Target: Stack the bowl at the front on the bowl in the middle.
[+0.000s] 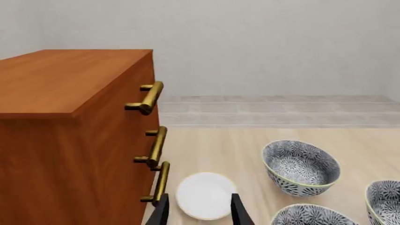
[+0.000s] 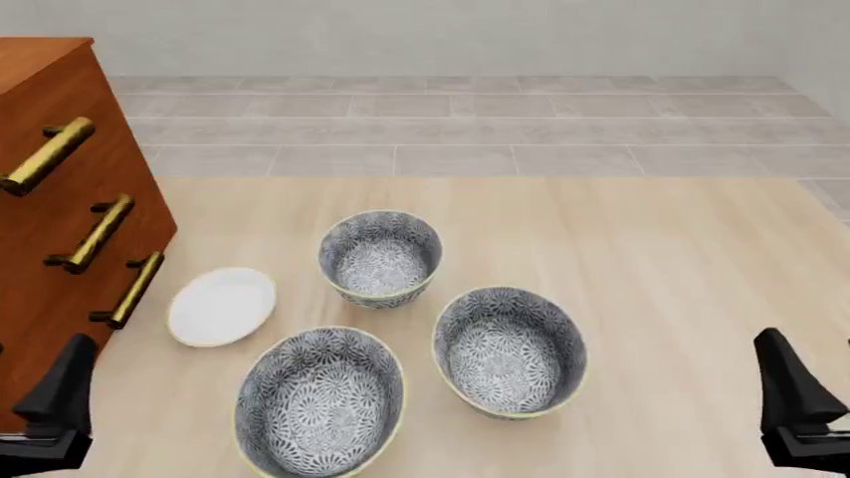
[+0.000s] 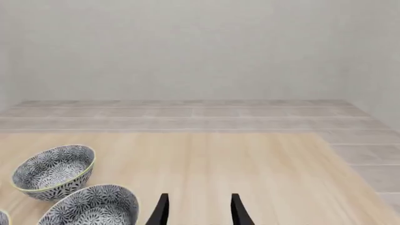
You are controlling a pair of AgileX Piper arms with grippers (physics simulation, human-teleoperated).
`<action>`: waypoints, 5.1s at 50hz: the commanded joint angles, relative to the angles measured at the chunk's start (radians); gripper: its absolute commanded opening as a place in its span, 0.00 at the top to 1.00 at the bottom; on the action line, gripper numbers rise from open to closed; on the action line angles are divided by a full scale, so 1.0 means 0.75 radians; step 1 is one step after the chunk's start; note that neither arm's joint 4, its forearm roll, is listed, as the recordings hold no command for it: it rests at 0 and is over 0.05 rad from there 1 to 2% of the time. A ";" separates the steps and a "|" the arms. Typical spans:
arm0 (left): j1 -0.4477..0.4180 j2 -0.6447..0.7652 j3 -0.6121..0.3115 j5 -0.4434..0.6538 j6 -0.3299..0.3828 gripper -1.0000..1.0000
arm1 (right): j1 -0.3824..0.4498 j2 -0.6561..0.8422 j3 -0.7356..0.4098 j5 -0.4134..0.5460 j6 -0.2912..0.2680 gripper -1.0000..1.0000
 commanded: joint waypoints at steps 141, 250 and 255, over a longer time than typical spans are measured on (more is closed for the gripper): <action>-0.012 0.110 0.002 -0.096 0.000 0.00 | 0.748 2.374 -1.698 0.339 0.000 0.00; -0.013 0.126 0.002 -0.100 -0.023 0.00 | 0.706 2.864 -1.783 0.139 0.032 0.00; -0.016 0.124 0.002 -0.095 -0.021 0.00 | 0.705 2.848 -1.769 0.129 0.030 1.00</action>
